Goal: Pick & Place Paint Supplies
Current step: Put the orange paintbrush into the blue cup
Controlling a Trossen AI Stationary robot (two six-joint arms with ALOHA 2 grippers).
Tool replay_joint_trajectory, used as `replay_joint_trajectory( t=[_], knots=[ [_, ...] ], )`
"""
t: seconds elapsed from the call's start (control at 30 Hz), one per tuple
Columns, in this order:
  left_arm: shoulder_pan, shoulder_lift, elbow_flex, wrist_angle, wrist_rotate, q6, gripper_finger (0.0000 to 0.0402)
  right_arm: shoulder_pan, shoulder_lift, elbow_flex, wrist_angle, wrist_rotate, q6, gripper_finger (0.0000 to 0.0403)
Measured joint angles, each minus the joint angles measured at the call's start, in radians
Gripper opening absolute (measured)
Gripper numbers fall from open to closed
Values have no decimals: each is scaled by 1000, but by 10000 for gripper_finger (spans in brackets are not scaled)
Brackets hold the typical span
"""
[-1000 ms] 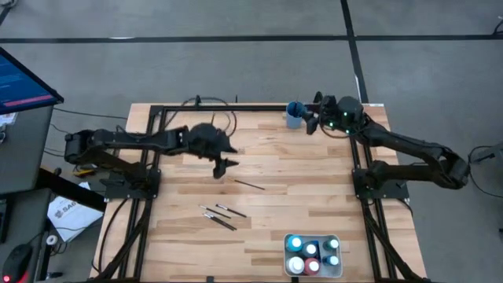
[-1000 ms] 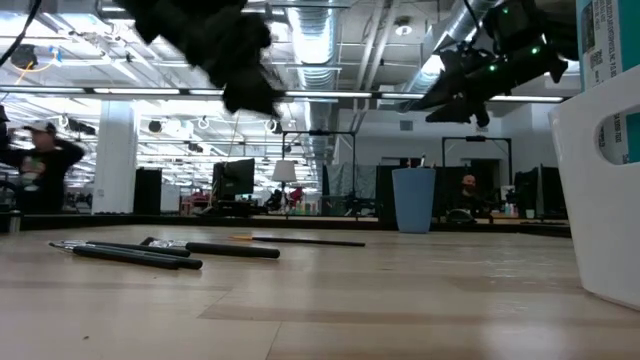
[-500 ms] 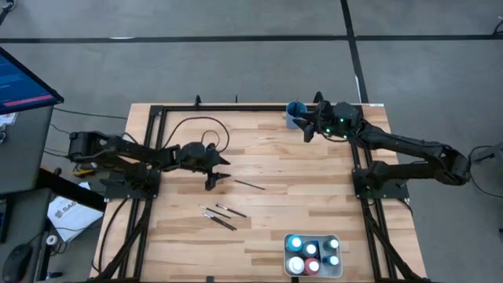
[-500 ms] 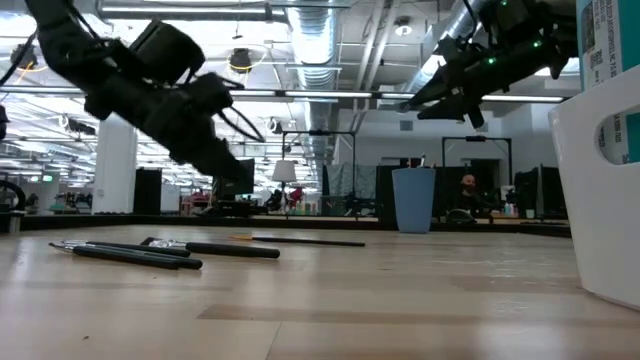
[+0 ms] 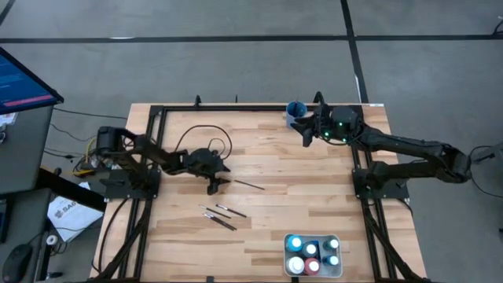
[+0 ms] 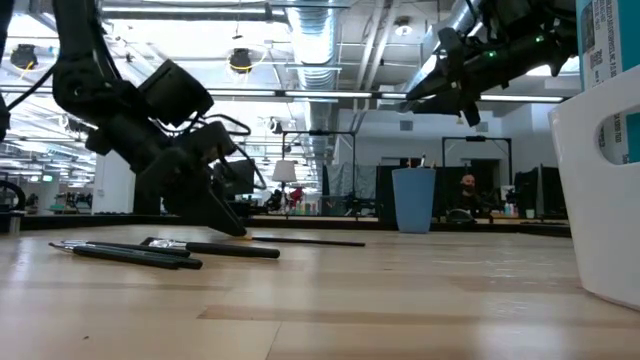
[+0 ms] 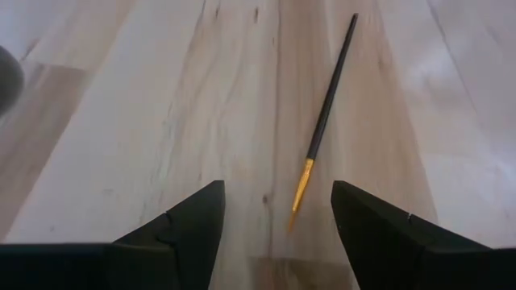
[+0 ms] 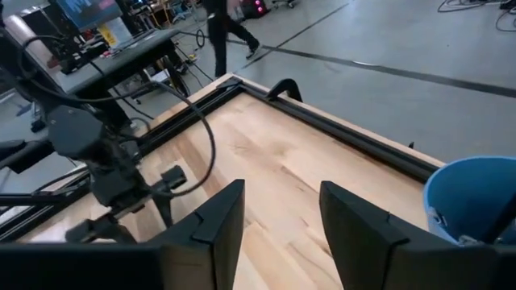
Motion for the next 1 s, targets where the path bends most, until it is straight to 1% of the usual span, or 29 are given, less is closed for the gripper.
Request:
replay_joint_trajectory(
  t=[0.1,0.2,0.27,0.43,0.53,0.63,0.7,0.9,1.0],
  knots=[
    [0,25,1,33,0,6,220,12,0,0,0,0,17,148],
    [0,41,1,45,0,81,213,24,0,0,1,0,27,144],
    [1,59,3,55,5,121,199,32,0,0,1,0,27,142],
    [3,108,6,68,43,131,134,47,0,0,1,0,43,134],
    [3,110,7,65,48,130,88,51,0,0,1,0,45,132],
    [2,110,6,65,56,125,32,51,0,0,1,0,47,132],
    [2,110,6,65,61,103,9,51,0,0,2,0,53,132],
    [1,96,33,32,58,28,1,81,0,0,2,0,48,131],
    [-1,57,73,-39,55,-1,1,101,1,13,-19,0,45,131]
  ],
)
